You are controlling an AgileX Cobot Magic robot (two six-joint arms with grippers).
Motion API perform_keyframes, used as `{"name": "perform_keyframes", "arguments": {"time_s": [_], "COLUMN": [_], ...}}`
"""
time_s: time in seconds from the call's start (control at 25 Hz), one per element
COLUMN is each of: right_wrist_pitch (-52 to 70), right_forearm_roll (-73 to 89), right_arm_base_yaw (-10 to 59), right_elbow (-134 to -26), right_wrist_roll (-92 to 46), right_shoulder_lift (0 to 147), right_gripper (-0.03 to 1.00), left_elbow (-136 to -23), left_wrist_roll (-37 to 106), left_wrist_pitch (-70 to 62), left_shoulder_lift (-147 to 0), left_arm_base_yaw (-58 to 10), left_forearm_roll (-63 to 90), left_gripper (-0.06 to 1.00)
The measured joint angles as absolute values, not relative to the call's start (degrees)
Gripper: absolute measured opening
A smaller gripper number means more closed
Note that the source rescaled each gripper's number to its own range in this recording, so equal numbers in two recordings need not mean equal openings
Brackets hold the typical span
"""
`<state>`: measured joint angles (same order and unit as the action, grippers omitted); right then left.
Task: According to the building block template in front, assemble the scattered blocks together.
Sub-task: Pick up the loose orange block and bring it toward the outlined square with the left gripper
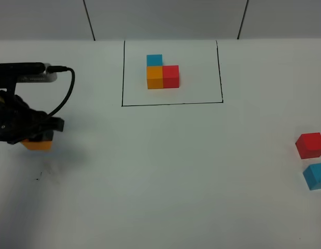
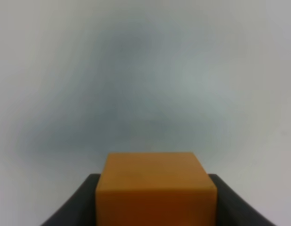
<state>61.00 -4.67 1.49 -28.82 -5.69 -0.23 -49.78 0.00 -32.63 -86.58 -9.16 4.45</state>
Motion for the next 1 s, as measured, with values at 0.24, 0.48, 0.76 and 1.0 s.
{"name": "perform_keyframes", "arguments": {"time_s": [0.24,0.48,0.76,1.0], "right_wrist_pitch": [61.00,61.00,61.00,61.00], "right_forearm_roll": [-4.67,-4.67,-4.67,-4.67], "right_arm_base_yaw": [1.49,1.49,1.49,1.49], "right_elbow": [-28.82,-28.82,-28.82,-28.82], "right_wrist_roll": [-5.69,-5.69,-5.69,-5.69], "right_shoulder_lift": [-0.23,-0.23,-0.23,-0.23], "right_gripper": [0.00,0.00,0.00,0.00], "left_elbow": [-54.65,-55.16,-55.16,-55.21], "left_wrist_roll": [-0.65,4.33,36.25,65.00], "left_wrist_pitch": [-35.38,-33.42,-34.16,-37.36], "left_shoulder_lift": [-85.64,-85.64,-85.64,-86.08], "left_arm_base_yaw": [-16.78,-23.97,-27.65,-28.12], "left_forearm_roll": [6.47,7.28,11.68,16.35], "left_gripper": [0.54,0.54,0.54,0.54]}}
